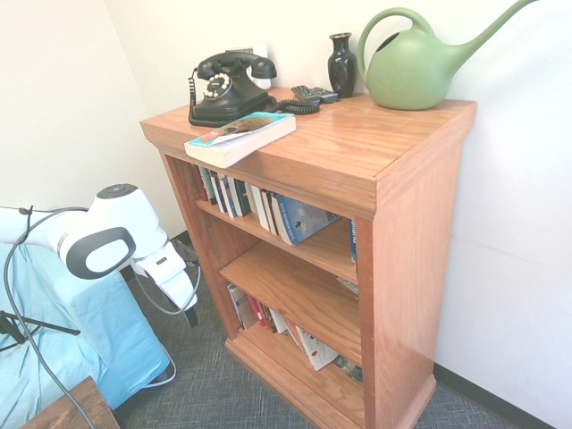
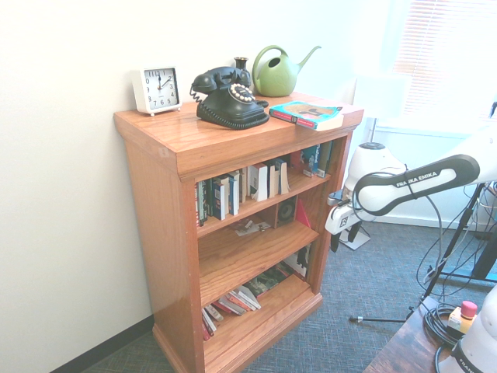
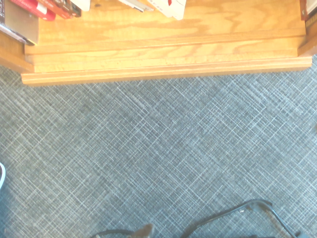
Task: Organize the shelf
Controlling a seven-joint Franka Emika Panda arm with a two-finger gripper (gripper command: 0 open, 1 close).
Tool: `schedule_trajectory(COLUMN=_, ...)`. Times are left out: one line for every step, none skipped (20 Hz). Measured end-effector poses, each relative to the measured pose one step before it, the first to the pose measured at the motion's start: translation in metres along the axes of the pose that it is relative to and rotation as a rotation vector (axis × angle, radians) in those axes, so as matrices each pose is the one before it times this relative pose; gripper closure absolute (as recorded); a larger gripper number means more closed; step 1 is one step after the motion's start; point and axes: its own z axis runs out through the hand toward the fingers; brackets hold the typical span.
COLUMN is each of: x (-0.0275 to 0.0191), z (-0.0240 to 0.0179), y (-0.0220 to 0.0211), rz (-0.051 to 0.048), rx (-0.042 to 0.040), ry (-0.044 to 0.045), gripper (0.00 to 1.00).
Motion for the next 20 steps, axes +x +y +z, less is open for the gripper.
schedule_trajectory(x=0.00013, z=0.00014, y=-0.00035, rz=-0.00032, rx=0.00002, ry=-0.00017, gripper=0.0)
schedule_trajectory(x=-0.00019, z=0.00004, y=-0.00017, rz=-0.00162, rx=-0.00075, ry=0.0007, gripper=0.0)
schedule_trajectory(x=0.00034, z=-0.00055, y=-0.00016, rz=-0.00444, rx=-0.0022, ry=0.00448, gripper=0.0)
schedule_trajectory(x=0.00137, z=-0.00214, y=-0.00038, rz=-0.01183, rx=-0.00403, ry=0.01534, gripper=0.0)
schedule_trajectory(x=0.00251, z=-0.00487, y=-0.00014, rz=-0.02066, rx=-0.00769, ry=0.02823, gripper=0.0)
schedule_trajectory(x=0.00361, z=-0.00661, y=0.0006, rz=-0.02378, rx=-0.01303, ry=0.03786, gripper=0.0)
schedule_trajectory(x=0.00425, z=-0.00834, y=0.002, rz=-0.02539, rx=-0.01691, ry=0.04774, gripper=0.0)
schedule_trajectory(x=0.00475, z=-0.00842, y=0.00319, rz=-0.02451, rx=-0.01899, ry=0.04929, gripper=0.0)
schedule_trajectory(x=0.00508, z=-0.00929, y=0.00346, rz=-0.02493, rx=-0.01922, ry=0.04987, gripper=0.0)
schedule_trajectory(x=0.00522, z=-0.01032, y=0.00412, rz=-0.02234, rx=-0.01868, ry=0.04792, gripper=0.0)
schedule_trajectory(x=0.00428, z=-0.01043, y=0.00433, rz=-0.02315, rx=-0.01895, ry=0.04859, gripper=0.0)
schedule_trajectory(x=0.00314, z=-0.01008, y=0.00394, rz=-0.02315, rx=-0.01748, ry=0.04912, gripper=0.0)
schedule_trajectory(x=0.00228, z=-0.01054, y=0.00345, rz=-0.0246, rx=-0.01798, ry=0.04885, gripper=0.0)
schedule_trajectory(x=0.00176, z=-0.01086, y=0.00261, rz=-0.02432, rx=-0.01886, ry=0.04689, gripper=0.0)
schedule_trajectory(x=0.00239, z=-0.01196, y=0.00166, rz=-0.02392, rx=-0.0197, ry=0.04597, gripper=0.0)
schedule_trajectory(x=0.00357, z=-0.01354, y=0.00131, rz=-0.02329, rx=-0.01972, ry=0.0483, gripper=0.0)
schedule_trajectory(x=0.00501, z=-0.01482, y=0.00146, rz=-0.02293, rx=-0.02078, ry=0.05295, gripper=0.0)
schedule_trajectory(x=0.00678, z=-0.01549, y=0.0012, rz=-0.02073, rx=-0.02061, ry=0.0516, gripper=0.0)
schedule_trajectory(x=0.00693, z=-0.01386, y=0.00038, rz=-0.02168, rx=-0.02097, ry=0.05405, gripper=0.0)
schedule_trajectory(x=0.00739, z=-0.01283, y=-0.00052, rz=-0.02036, rx=-0.0228, ry=0.05312, gripper=0.0)
